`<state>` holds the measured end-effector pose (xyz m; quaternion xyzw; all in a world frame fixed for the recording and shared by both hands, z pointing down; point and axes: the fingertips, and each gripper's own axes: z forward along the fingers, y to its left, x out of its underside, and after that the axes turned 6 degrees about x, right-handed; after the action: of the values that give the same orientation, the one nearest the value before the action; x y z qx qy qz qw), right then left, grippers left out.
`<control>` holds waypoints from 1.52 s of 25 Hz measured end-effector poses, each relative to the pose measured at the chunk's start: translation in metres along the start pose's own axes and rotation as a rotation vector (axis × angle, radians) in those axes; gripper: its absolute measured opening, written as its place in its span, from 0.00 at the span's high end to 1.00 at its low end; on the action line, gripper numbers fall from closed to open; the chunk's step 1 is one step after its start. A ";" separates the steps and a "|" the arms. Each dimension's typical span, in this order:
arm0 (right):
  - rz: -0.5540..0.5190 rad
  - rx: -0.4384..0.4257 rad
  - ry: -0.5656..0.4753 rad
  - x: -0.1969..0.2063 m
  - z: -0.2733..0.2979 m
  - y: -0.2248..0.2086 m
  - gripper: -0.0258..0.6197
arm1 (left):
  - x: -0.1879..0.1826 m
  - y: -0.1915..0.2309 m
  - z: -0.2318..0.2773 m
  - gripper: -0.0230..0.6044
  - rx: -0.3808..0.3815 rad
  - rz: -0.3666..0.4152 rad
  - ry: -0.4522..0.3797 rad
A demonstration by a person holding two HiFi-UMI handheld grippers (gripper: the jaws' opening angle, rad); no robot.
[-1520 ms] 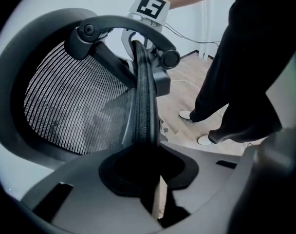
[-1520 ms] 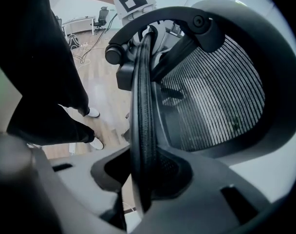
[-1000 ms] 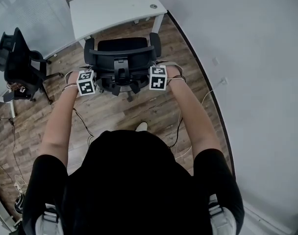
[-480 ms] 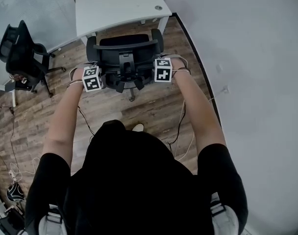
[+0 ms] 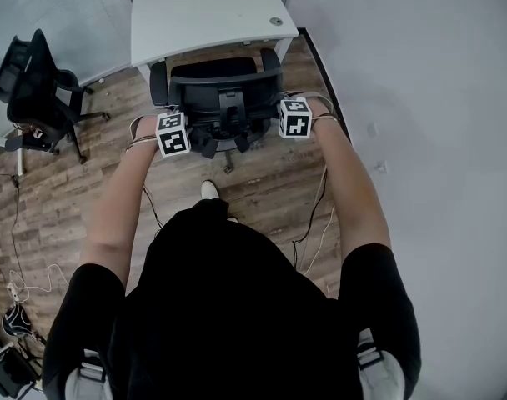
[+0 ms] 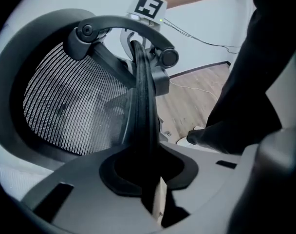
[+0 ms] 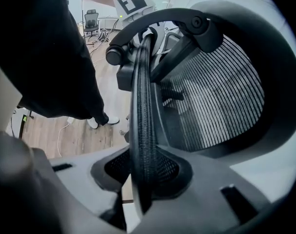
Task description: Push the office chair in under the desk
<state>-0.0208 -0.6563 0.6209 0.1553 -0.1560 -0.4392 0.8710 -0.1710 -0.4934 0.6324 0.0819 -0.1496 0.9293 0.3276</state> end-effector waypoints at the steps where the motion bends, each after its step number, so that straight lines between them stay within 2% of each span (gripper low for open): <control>1: -0.001 -0.004 -0.001 0.003 0.002 -0.002 0.81 | -0.001 0.002 0.001 0.86 0.002 -0.004 0.001; 11: -0.030 -0.040 0.000 0.036 0.010 -0.036 0.81 | -0.025 0.033 0.012 0.86 0.013 -0.062 0.006; 19: -0.042 -0.037 -0.023 0.040 0.013 -0.041 0.80 | -0.027 0.037 0.014 0.85 0.023 -0.090 0.013; 25: -0.031 -0.082 -0.009 0.042 0.010 -0.041 0.80 | -0.030 0.040 0.013 0.84 -0.028 -0.063 0.009; 28: -0.005 -0.158 -0.043 0.039 0.004 -0.036 0.71 | -0.028 0.032 0.015 0.73 -0.003 -0.041 0.018; 32: -0.026 -0.212 -0.078 0.039 -0.011 -0.036 0.69 | -0.027 0.025 0.013 0.59 0.047 -0.028 0.046; 35: -0.065 -0.232 -0.086 0.039 -0.026 -0.037 0.69 | -0.033 0.033 -0.001 0.56 0.003 -0.014 0.042; 38: -0.056 -0.204 -0.136 0.034 -0.041 -0.043 0.69 | -0.042 0.043 -0.026 0.56 -0.072 -0.070 -0.002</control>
<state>-0.0159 -0.7027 0.5709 0.0403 -0.1649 -0.4865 0.8570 -0.1677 -0.5412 0.5875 0.0760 -0.1805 0.9112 0.3623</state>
